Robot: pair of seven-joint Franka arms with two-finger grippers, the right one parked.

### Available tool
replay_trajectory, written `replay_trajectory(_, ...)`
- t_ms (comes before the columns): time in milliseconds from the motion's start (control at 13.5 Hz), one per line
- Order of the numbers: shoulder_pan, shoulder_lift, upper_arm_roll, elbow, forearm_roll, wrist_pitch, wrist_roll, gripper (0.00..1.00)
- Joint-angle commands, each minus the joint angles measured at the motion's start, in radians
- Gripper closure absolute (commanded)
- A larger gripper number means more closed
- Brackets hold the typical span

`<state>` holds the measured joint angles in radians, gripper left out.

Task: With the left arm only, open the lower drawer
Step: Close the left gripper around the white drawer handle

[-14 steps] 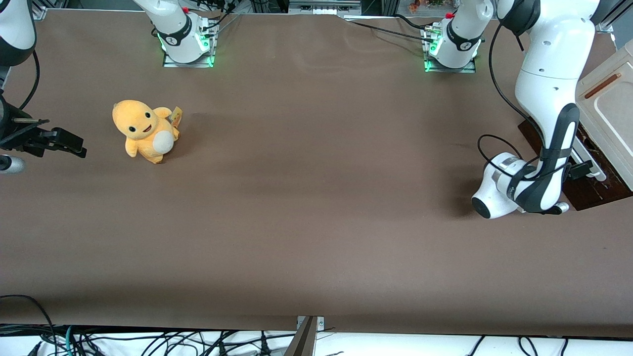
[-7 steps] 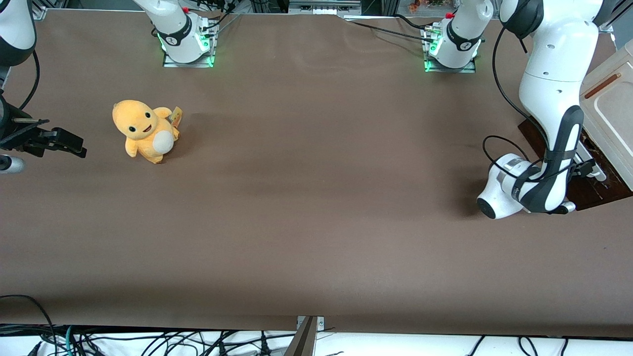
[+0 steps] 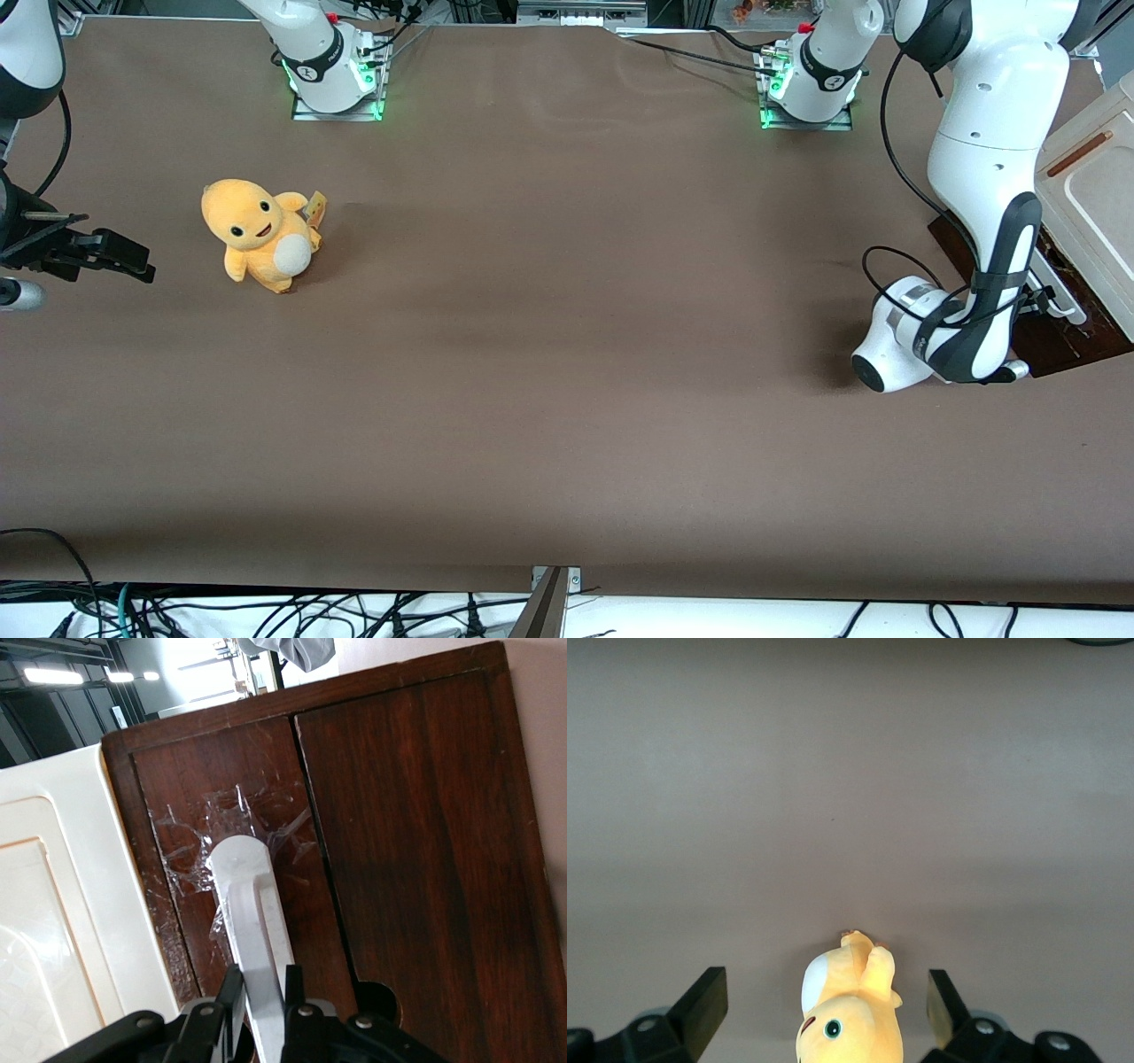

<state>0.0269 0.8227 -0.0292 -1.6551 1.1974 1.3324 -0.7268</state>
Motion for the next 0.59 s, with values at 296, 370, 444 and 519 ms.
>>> replay_trajectory(296,-0.012,0.013,-0.011,0.026,0.022,-0.013,0.038,0.88)
replay_trajectory(370,-0.027,0.013,-0.011,0.026,0.018,-0.013,0.040,0.88)
replay_trajectory(444,-0.041,0.013,-0.011,0.028,0.010,-0.015,0.041,0.88)
replay_trajectory(519,-0.047,0.015,-0.011,0.046,0.004,-0.016,0.041,0.88)
